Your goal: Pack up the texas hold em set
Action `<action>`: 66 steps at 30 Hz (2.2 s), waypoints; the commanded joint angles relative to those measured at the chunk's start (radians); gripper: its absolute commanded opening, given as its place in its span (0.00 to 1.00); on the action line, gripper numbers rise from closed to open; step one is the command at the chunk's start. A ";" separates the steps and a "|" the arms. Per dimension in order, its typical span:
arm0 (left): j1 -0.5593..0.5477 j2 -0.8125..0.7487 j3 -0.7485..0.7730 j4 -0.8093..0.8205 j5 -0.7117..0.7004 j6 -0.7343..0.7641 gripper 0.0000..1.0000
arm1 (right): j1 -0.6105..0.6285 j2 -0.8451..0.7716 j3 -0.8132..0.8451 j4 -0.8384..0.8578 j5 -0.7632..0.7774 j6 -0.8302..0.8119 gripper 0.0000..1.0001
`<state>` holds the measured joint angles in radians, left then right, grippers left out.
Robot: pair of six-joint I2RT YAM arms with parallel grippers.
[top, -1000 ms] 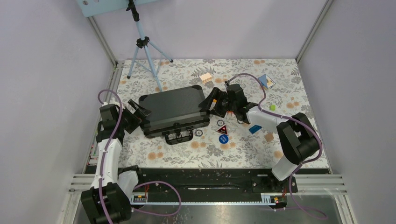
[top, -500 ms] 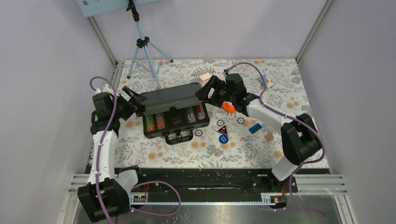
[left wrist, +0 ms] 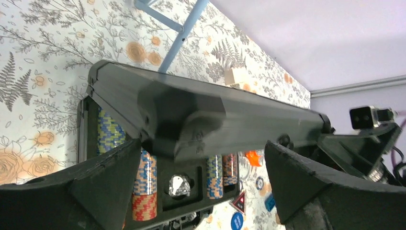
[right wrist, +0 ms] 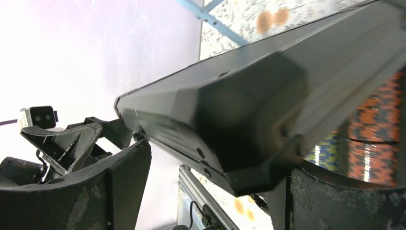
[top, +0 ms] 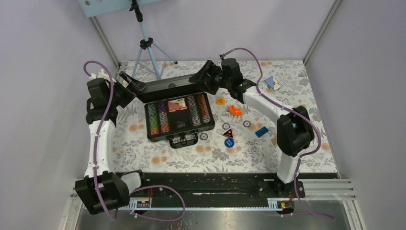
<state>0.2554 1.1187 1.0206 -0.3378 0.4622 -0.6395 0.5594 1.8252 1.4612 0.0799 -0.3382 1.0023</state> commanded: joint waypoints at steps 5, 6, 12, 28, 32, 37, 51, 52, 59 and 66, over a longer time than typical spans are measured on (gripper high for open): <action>-0.019 -0.062 0.052 -0.077 0.039 0.021 0.99 | 0.003 0.119 0.215 0.000 -0.081 -0.033 0.87; -0.019 -0.070 0.040 -0.076 0.037 0.025 0.99 | -0.002 0.128 0.229 0.000 -0.083 -0.038 0.87; -0.015 -0.103 -0.009 -0.083 0.031 0.052 0.99 | -0.033 0.182 0.327 -0.032 -0.090 -0.101 0.88; -0.015 -0.118 -0.042 -0.091 0.036 0.078 0.99 | -0.072 0.319 0.588 -0.195 -0.104 -0.202 0.89; -0.015 -0.125 -0.051 -0.095 0.037 0.084 0.99 | -0.073 0.369 0.678 -0.255 -0.104 -0.223 0.89; -0.015 -0.128 -0.067 -0.095 0.038 0.087 0.99 | -0.074 0.433 0.790 -0.327 -0.104 -0.246 0.89; -0.015 -0.146 -0.104 -0.097 0.039 0.098 0.99 | -0.079 0.497 0.889 -0.353 -0.088 -0.305 0.89; -0.014 -0.147 -0.106 -0.098 0.039 0.098 0.99 | -0.080 0.487 0.879 -0.353 -0.091 -0.311 0.89; -0.015 -0.168 -0.123 -0.103 0.030 0.105 0.99 | -0.079 0.319 0.666 -0.274 -0.104 -0.341 0.89; -0.015 -0.198 -0.140 -0.103 0.021 0.107 0.99 | -0.083 0.111 0.393 -0.141 -0.084 -0.352 0.90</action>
<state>0.2375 0.9546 0.8883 -0.4698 0.4751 -0.5468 0.4873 2.1166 1.9583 -0.1951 -0.4206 0.6785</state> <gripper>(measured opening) 0.991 0.897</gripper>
